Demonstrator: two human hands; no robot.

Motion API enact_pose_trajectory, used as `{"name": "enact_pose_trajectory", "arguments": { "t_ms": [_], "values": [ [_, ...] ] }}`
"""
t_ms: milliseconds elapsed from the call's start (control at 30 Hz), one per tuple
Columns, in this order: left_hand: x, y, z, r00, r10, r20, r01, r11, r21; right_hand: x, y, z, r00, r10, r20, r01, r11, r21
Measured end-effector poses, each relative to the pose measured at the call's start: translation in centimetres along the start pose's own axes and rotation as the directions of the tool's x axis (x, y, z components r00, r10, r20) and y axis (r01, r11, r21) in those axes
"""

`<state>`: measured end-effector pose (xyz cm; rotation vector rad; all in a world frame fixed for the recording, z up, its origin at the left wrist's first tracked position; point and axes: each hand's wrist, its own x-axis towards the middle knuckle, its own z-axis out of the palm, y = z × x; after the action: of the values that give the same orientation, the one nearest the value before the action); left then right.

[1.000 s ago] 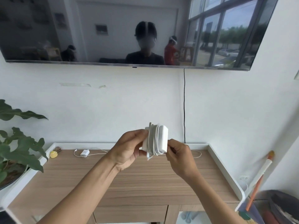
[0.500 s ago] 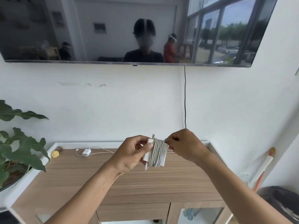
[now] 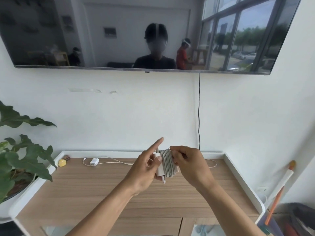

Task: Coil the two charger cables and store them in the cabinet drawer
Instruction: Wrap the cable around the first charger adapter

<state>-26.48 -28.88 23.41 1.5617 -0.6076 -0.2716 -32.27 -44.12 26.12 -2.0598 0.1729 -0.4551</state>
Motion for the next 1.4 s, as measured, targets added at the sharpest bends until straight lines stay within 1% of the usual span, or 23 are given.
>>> {"name": "enact_pose_trajectory", "arguments": {
  "t_ms": [133, 267, 367, 467, 533, 633, 700, 767, 867, 933, 1033, 1100, 1133, 1267, 1333, 1400],
  "values": [
    [-0.4, -0.6, 0.5, 1.0, -0.013, -0.002, 0.013, 1.0, -0.007, -0.7, 0.3, 0.5, 1.0, 0.009, 0.002, -0.009, 0.999, 0.03],
    [-0.6, -1.5, 1.2, 0.999, -0.045, -0.013, 0.045, 0.999, -0.01, -1.6, 0.8, 1.3, 0.989, 0.044, -0.144, -0.058, 0.994, -0.097],
    [-0.7, -1.7, 1.4, 0.998, -0.056, 0.002, 0.056, 0.998, -0.009, -2.2, 1.0, 1.5, 0.982, 0.028, -0.184, -0.048, 0.993, -0.107],
    [-0.8, -1.7, 1.7, 0.998, -0.062, -0.007, 0.062, 0.998, 0.005, -2.3, 1.4, 1.1, 0.987, 0.023, -0.162, -0.038, 0.995, -0.089],
    [-0.8, -1.8, 1.9, 0.997, -0.076, -0.017, 0.076, 0.997, 0.004, -2.3, 1.5, 0.8, 0.991, -0.008, -0.135, -0.006, 0.995, -0.1],
    [-0.6, -2.2, 1.9, 0.996, -0.077, -0.041, 0.078, 0.997, 0.015, -2.4, 1.6, 0.4, 0.992, -0.117, -0.053, 0.102, 0.969, -0.223],
    [-0.5, -2.4, 1.9, 0.996, -0.076, -0.045, 0.077, 0.997, 0.007, -2.2, 1.9, 0.2, 0.989, -0.151, 0.004, 0.145, 0.942, -0.304],
    [-0.5, -2.5, 1.9, 0.996, -0.075, -0.043, 0.074, 0.997, -0.014, -2.0, 2.4, 0.1, 0.989, -0.145, 0.019, 0.142, 0.918, -0.37],
    [-0.5, -2.7, 2.2, 0.996, -0.068, -0.051, 0.068, 0.998, -0.003, -1.6, 2.9, -0.1, 0.993, -0.116, 0.016, 0.111, 0.886, -0.451],
    [-0.5, -3.0, 2.2, 0.996, -0.071, -0.059, 0.071, 0.997, -0.005, -1.4, 2.8, -0.4, 0.993, -0.096, 0.075, 0.12, 0.873, -0.473],
    [-0.6, -3.3, 2.2, 0.995, -0.075, -0.059, 0.075, 0.997, -0.008, -1.2, 2.8, -0.7, 0.98, -0.11, 0.164, 0.172, 0.882, -0.439],
    [-0.6, -3.3, 2.2, 0.996, -0.071, -0.058, 0.071, 0.997, -0.009, -1.0, 3.0, -0.7, 0.975, -0.121, 0.184, 0.19, 0.886, -0.423],
    [-0.5, -3.3, 2.1, 0.996, -0.069, -0.062, 0.069, 0.998, -0.006, -0.9, 3.1, -0.7, 0.978, -0.11, 0.176, 0.172, 0.901, -0.398],
    [-0.5, -2.7, 2.0, 0.996, -0.04, -0.08, 0.04, 0.999, 0.002, -0.2, 3.3, -0.8, 0.993, 0.001, 0.117, 0.026, 0.973, -0.228],
    [-0.4, -2.6, 1.7, 0.995, -0.029, -0.094, 0.027, 1.0, -0.015, 0.0, 3.4, -0.4, 0.994, 0.038, 0.102, -0.027, 0.994, -0.109],
    [-0.3, -2.4, 1.5, 0.995, -0.02, -0.1, 0.018, 1.0, -0.021, 0.0, 3.2, -0.1, 0.995, 0.048, 0.083, -0.049, 0.999, 0.011]
  ]
}}
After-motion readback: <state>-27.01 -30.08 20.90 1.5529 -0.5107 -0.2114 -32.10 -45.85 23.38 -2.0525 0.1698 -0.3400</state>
